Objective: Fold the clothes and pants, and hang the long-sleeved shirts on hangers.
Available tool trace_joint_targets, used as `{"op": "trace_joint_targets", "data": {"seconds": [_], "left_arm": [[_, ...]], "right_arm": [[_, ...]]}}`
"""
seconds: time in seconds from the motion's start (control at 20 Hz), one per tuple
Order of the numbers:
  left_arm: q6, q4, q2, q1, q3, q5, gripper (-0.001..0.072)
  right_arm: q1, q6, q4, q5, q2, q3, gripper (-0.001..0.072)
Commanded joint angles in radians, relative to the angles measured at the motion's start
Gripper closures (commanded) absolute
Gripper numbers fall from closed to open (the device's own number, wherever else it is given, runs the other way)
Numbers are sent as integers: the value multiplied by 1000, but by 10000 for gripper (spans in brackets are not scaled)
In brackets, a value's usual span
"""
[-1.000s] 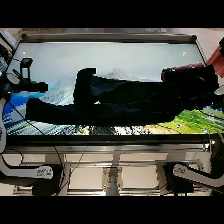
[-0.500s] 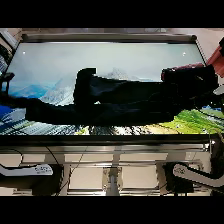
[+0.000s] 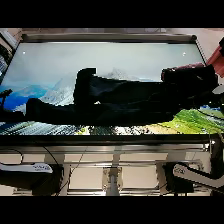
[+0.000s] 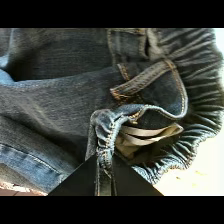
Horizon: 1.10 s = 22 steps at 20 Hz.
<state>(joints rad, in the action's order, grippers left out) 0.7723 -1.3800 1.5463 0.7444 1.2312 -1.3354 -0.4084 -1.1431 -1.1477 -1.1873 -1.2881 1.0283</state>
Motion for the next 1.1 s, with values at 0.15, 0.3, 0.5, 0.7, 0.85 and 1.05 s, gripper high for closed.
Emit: {"op": "trace_joint_targets", "data": {"seconds": [0.15,0.3,0.5,0.7,0.85,1.05], "left_arm": [[-48,84,15,10,-1,99,343],[-48,89,47,10,-1,98,344],[-48,163,108,2,-1,66,352],[-74,171,103,-48,2,1,686],[37,187,48,-64,51,-47,686],[477,188,-67,-46,278,-220,685]], "right_arm": [[24,0,10,1,0,0,675],[24,0,10,2,0,0,675],[24,0,11,1,0,0,675],[24,-9,21,-3,0,0,675],[24,-19,50,-76,0,13,675],[22,-14,47,-387,0,134,675]]}}
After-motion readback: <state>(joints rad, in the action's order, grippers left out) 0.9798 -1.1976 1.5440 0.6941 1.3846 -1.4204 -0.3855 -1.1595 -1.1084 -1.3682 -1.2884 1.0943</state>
